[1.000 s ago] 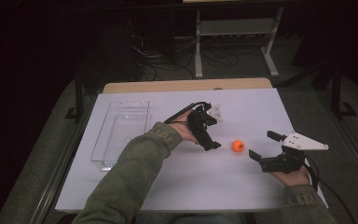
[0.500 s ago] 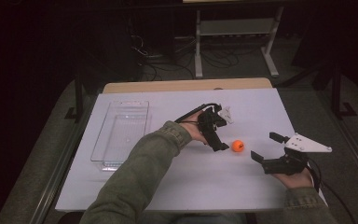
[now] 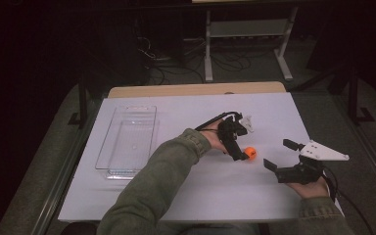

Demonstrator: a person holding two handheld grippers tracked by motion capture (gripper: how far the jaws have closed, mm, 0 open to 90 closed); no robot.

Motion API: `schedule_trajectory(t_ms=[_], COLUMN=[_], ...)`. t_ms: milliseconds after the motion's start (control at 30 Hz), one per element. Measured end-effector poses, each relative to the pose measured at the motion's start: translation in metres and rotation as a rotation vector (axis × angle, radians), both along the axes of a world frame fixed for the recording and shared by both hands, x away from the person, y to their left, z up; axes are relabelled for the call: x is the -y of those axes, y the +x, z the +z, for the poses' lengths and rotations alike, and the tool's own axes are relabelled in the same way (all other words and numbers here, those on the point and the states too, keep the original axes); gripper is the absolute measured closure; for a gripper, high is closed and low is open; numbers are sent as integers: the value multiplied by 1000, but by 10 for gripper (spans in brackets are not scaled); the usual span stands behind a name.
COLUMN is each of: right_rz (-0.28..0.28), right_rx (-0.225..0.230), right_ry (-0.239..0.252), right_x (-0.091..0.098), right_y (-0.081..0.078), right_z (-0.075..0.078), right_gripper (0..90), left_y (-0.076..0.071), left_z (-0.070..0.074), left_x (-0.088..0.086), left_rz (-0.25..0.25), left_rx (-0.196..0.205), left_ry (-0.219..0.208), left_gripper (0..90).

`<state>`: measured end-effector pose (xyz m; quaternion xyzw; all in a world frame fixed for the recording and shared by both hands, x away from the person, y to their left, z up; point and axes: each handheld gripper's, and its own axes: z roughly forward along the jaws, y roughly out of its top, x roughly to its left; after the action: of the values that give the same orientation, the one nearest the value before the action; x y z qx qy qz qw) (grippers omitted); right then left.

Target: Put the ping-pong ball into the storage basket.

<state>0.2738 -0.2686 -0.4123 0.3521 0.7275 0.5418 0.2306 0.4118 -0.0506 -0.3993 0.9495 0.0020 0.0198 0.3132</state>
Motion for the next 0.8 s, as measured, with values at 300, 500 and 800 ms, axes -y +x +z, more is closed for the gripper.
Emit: schedule_trajectory(t_ms=[300, 500, 800], right_rz=[6, 5, 8], right_rx=[1, 2, 5], right_ry=[-10, -16, -24], right_x=[-1, -2, -2], right_y=[1, 1, 1], right_z=[0, -1, -1], right_gripper=[0, 0, 0], left_y=[3, 5, 4], left_z=[-14, -22, -31], left_x=[10, 17, 26], left_rz=[-13, -20, -36], left_rx=[-21, -33, -40], left_ry=[0, -4, 0], left_gripper=[0, 0, 0])
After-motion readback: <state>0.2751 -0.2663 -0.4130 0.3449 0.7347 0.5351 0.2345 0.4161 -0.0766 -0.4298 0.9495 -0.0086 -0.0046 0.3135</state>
